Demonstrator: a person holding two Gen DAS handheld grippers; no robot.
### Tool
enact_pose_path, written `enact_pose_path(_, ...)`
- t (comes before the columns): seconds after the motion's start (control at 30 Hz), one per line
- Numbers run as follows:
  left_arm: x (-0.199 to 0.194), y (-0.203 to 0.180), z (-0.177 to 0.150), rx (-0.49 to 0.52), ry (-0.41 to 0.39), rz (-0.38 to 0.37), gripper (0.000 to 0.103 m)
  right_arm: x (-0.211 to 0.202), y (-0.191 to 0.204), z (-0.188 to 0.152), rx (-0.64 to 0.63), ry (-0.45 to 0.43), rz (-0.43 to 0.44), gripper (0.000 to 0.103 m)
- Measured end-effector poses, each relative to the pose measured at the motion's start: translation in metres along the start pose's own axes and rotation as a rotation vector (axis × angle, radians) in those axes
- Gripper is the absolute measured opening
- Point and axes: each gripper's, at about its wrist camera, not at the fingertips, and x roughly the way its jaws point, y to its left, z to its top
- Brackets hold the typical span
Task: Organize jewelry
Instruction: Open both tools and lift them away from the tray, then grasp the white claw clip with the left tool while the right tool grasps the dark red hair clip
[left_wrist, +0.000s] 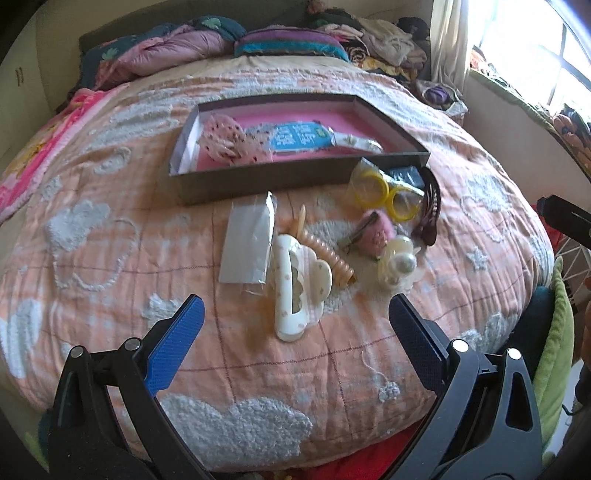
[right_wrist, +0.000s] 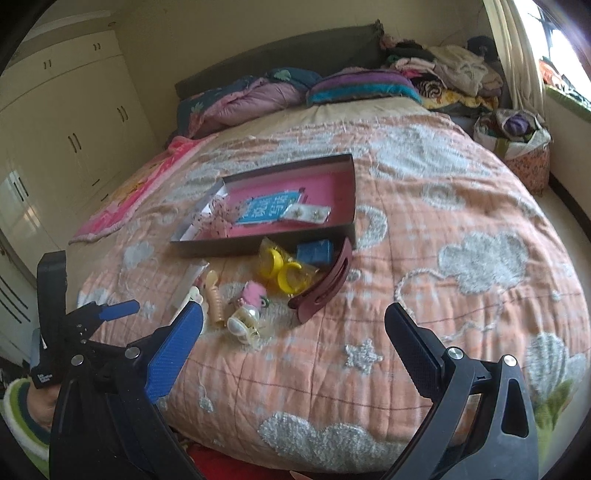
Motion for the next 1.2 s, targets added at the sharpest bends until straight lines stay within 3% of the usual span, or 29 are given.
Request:
enact_pose_path(0.07,0.005,0.0,-0.001,-0.001,0.005,-0.015,0.093,0.008,-0.002,-0.001,0.01,0.011,0.0,0.098)
enact_pose_path(0.23,0.019,0.0,-0.006,-0.008,0.035,-0.06,0.076,0.031,-0.01,0.0,0.041,0.05,-0.003,0.098)
enact_pose_path(0.3,0.026,-0.002,-0.007,-0.011,0.048,-0.08,0.063,0.041,-0.013,0.001,0.056,0.067,0.006,0.093)
enact_pose_path(0.4,0.033,-0.003,-0.01,-0.012,0.06,-0.096,0.054,0.059,-0.017,0.005,0.083,0.1,0.023,0.082)
enact_pose_path(0.7,0.04,0.001,-0.004,-0.02,0.049,-0.104,0.042,0.112,-0.037,0.017,0.214,0.167,0.03,0.051)
enact_pose_path(0.87,0.043,0.002,0.0,-0.023,0.05,-0.109,0.033,0.128,-0.057,0.014,0.29,0.196,0.036,0.03)
enact_pose_path(0.93,0.045,0.0,0.0,-0.018,0.051,-0.112,0.028,0.127,-0.062,0.011,0.302,0.191,0.029,0.017)
enact_pose_path(1.2,0.044,-0.017,-0.004,0.032,0.049,-0.151,0.028,0.091,-0.072,-0.001,0.324,0.143,0.051,0.011)
